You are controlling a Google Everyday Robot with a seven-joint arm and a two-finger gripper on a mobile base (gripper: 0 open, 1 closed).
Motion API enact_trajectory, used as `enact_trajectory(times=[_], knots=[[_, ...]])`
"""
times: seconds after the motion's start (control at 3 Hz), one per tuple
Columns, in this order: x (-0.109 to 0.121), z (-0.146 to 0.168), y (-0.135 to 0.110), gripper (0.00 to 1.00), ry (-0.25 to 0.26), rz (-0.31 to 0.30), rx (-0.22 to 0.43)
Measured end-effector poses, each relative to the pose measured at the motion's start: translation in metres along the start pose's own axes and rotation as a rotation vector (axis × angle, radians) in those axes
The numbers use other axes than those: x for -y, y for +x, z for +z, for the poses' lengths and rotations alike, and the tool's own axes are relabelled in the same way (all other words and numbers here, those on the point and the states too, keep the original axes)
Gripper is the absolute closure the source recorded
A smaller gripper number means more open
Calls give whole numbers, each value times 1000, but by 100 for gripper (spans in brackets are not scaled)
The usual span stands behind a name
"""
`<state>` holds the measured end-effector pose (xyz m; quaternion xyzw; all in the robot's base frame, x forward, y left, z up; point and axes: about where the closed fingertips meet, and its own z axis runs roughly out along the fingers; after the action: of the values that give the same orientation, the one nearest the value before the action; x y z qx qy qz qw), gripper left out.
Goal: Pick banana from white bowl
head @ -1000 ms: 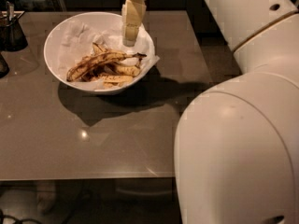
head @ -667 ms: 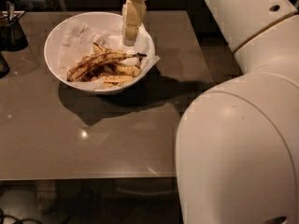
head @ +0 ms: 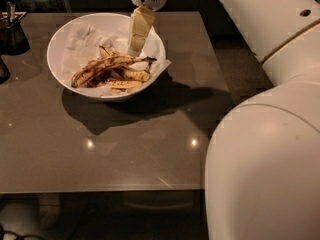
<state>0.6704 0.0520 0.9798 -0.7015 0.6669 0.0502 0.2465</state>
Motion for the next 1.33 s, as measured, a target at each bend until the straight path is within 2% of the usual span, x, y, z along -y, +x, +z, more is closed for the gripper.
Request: enact_trajectory(times=[0.33, 1.0, 1.33], knots=[[-3, 15, 3, 0, -8, 48, -2], [2, 34, 0, 2, -5, 61, -49], [-1, 44, 1, 7, -17, 65, -57]])
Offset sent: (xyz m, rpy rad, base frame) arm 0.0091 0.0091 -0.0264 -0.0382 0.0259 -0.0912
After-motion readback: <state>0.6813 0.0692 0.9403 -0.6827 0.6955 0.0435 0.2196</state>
